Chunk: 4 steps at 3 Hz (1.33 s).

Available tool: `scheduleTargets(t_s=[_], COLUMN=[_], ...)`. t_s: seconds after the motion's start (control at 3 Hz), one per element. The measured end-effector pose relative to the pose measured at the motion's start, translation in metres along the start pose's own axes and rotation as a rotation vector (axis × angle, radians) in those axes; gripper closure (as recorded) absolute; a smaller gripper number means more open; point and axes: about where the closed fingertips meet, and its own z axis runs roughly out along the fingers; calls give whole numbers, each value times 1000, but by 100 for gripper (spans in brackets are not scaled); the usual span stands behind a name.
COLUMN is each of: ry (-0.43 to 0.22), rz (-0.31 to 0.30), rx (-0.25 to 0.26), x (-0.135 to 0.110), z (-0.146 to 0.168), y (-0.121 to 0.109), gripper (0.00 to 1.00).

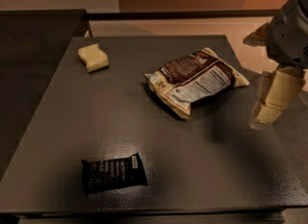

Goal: Move rxbar chocolate near sponge

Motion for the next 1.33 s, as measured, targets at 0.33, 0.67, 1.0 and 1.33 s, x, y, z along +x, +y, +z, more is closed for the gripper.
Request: scheduleTargets(t_s=[0.33,0.67,1.0,1.33], ry=[-58,-120,-183,-222], rz=[-46,-77,-119,-166], rx=[-46,-83,-116,-152], x=[-34,-64,-98,-126], z=[19,42,69,99], y=[24,49,72,96], gripper=[0,0,0,0])
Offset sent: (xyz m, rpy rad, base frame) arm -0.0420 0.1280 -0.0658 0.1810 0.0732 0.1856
